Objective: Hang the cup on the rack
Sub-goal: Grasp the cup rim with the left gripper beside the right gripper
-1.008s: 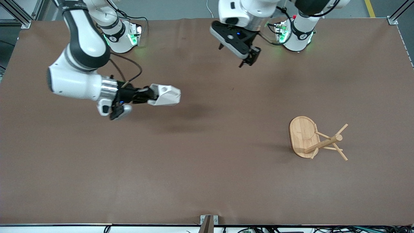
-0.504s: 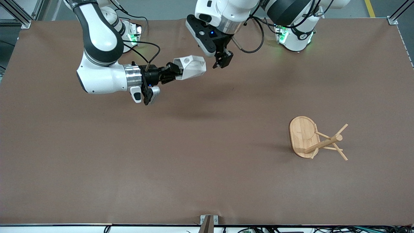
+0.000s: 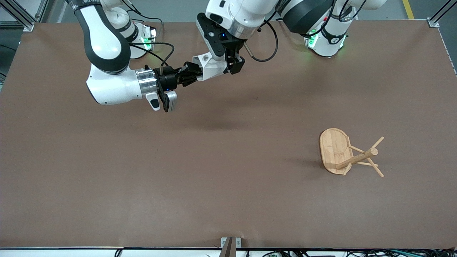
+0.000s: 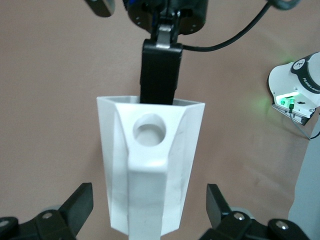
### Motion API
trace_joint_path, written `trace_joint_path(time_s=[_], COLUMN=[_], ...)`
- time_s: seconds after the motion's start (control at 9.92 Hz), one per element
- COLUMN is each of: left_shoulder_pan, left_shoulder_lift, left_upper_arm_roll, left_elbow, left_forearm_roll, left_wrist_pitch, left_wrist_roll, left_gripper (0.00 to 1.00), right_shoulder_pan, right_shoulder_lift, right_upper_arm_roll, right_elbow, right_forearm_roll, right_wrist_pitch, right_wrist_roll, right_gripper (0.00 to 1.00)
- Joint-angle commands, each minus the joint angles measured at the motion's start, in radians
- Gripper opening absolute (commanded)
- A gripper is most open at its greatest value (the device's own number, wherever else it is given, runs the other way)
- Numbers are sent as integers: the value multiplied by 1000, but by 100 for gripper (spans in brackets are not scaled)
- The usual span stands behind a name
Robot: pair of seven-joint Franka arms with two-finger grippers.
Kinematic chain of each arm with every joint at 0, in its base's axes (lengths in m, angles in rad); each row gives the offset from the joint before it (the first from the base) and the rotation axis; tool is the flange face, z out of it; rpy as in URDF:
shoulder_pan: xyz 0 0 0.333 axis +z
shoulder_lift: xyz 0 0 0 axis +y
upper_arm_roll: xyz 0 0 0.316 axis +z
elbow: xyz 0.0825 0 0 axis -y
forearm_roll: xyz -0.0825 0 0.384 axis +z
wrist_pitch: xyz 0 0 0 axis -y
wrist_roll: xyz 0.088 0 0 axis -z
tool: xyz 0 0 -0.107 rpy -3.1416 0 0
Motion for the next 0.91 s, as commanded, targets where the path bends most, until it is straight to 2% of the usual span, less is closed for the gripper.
trace_joint_path(time_s=[0.0,0.4,0.5,0.71,0.81], left_shoulder_pan=[-1,-9,-10,-10,-10], left_shoulder_lift=[18,37,37,43,43], left_upper_arm_roll=[-4,-6,-6,-6,-6], left_elbow=[-11,-14,-16,-16,-16], left_forearm_roll=[-11,-10,-10,-11,-11], left_wrist_pitch=[4,16,16,16,15], left_wrist_roll=[17,17,17,5,3], left_gripper=[100,100,88,16,2], right_shoulder_pan=[-9,-5,-5,-3,-3], right_shoulder_lift=[-18,-19,-19,-19,-19], right_upper_arm_roll=[2,0,0,0,0], right_elbow=[-18,-16,-18,-16,-18], right_forearm_roll=[34,60,60,61,60], right_wrist_pitch=[-21,-21,-21,-20,-20], right_wrist_roll=[-17,-18,-18,-20,-18], right_gripper=[1,1,1,1,2])
